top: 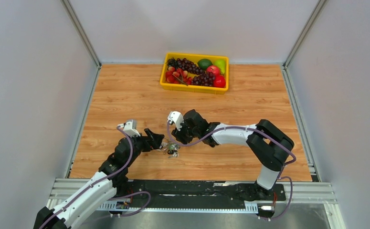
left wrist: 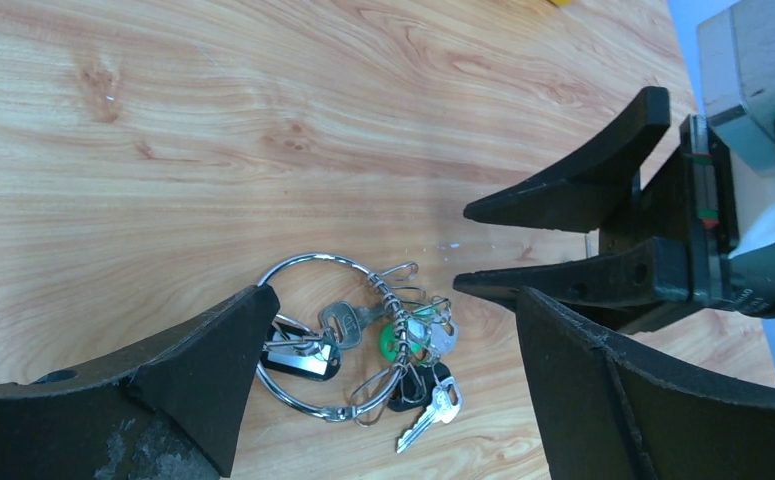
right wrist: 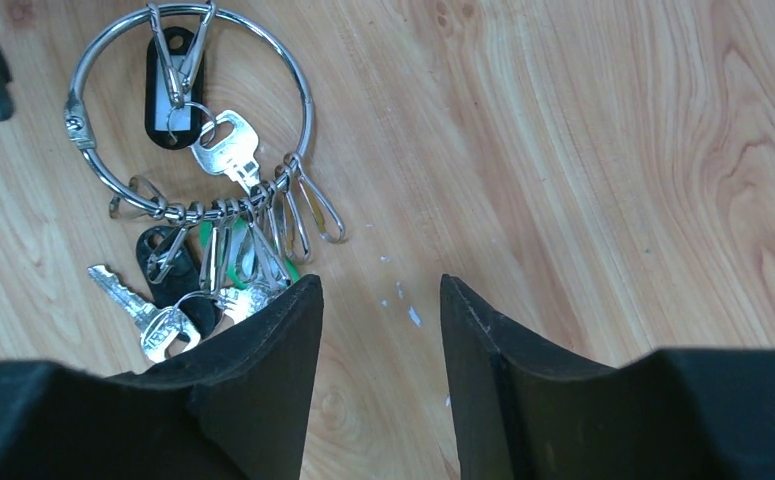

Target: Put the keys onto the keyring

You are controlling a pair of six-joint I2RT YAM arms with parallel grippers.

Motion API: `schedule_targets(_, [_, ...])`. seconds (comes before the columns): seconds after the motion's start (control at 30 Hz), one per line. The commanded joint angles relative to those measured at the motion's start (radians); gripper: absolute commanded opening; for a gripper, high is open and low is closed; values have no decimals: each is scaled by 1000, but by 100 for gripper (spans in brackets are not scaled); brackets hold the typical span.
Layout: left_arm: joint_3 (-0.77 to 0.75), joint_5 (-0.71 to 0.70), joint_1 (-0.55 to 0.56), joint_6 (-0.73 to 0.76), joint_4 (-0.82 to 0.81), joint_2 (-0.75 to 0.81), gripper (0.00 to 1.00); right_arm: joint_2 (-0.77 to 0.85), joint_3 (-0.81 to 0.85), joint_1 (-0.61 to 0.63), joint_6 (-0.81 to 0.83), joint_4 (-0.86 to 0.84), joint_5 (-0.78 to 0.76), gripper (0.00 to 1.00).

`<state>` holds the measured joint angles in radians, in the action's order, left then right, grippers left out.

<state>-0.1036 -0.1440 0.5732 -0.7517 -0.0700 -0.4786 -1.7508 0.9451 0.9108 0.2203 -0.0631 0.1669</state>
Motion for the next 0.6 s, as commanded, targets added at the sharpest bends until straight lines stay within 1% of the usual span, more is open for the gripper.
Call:
schedule_targets(0.0, [-35,30,-7,29,12,18,100,-34,40,-11,54,-85,24,50])
schedule_targets(0.13, [-39,37,-7,33,10,17,100,-62,46,-16,69,-91,32,49])
schedule_targets(0.43, [-34,43,-7,39,8,19,100,-52,11,-6,90,-101,166,49])
schedule_targets(0.57, [-28,47,-6,33,9,27,100,-51,4,7,107,-101,173,49])
